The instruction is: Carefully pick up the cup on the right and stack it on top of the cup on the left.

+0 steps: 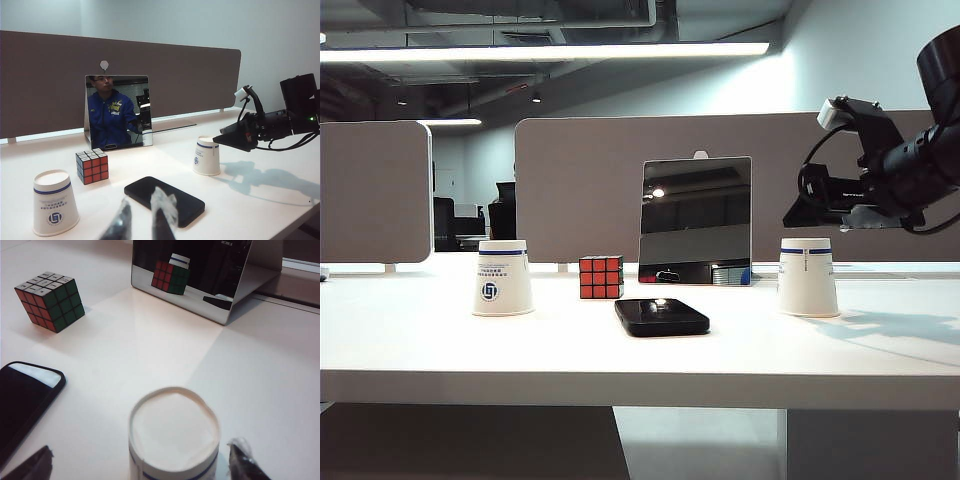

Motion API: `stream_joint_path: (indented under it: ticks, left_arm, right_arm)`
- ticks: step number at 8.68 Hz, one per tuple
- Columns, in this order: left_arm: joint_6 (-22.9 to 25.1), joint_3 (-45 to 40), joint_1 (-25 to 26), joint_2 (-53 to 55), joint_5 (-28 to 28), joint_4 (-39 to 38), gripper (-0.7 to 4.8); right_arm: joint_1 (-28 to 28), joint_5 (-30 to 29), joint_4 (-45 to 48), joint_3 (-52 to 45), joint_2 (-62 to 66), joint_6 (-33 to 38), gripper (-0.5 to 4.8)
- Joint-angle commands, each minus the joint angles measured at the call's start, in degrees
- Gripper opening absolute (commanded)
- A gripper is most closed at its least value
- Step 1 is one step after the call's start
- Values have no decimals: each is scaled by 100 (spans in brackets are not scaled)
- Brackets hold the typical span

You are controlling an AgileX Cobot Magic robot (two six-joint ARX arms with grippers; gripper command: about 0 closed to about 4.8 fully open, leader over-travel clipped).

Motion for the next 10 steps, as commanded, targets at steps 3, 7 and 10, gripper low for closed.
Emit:
stream_joint_path:
  ticks: [3,7,10]
  left_arm:
    - [-22,11,-2,2,-13,79,61]
    - [-20,11,0,2,-13,79,61]
    - [-22,11,-2,2,-13,79,61]
  right_arm:
    - [4,-13,988,63,562,35,479]
    - [4,-9,1082,363,1128,142,479]
    - [4,-11,1252,365,1128,142,479]
